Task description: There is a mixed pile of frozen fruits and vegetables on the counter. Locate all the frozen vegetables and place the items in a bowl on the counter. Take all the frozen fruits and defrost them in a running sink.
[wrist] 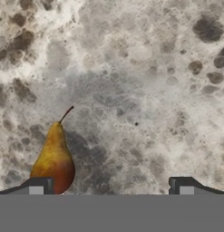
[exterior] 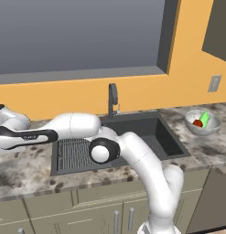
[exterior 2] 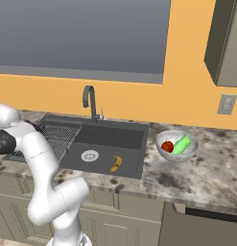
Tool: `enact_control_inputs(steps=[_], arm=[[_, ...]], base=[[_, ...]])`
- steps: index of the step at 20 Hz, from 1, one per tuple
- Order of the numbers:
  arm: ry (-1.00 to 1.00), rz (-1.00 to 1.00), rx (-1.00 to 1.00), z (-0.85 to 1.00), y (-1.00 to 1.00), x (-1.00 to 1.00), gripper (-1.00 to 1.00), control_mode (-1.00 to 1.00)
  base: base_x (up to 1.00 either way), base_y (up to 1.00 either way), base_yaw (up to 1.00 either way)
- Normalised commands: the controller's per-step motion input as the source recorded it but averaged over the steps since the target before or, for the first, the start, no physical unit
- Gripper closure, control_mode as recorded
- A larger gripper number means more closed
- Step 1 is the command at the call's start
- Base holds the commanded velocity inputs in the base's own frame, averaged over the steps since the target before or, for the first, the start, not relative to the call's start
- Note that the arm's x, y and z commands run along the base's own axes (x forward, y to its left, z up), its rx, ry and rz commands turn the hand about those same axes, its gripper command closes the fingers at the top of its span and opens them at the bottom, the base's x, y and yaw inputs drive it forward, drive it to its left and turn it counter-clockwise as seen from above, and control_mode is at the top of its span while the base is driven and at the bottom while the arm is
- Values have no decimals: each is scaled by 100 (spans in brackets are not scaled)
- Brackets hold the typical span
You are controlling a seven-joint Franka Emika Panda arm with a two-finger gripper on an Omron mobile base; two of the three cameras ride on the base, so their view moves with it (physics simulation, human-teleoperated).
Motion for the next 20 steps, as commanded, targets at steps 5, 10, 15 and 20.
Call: enact_control_inputs(steps=[5,10,15,20], arm=[[0,-3,-1,0,13,-15,-100,-100],[1,-3,-1,0,13,-12,-100,-100],[2,-3,-1,-2,15,-9,-100,-100],[2,-4,-3,-4,20,-3,-100,-100]], base=[[0,0,0],[0,0,0],[0,0,0],[0,0,0]])
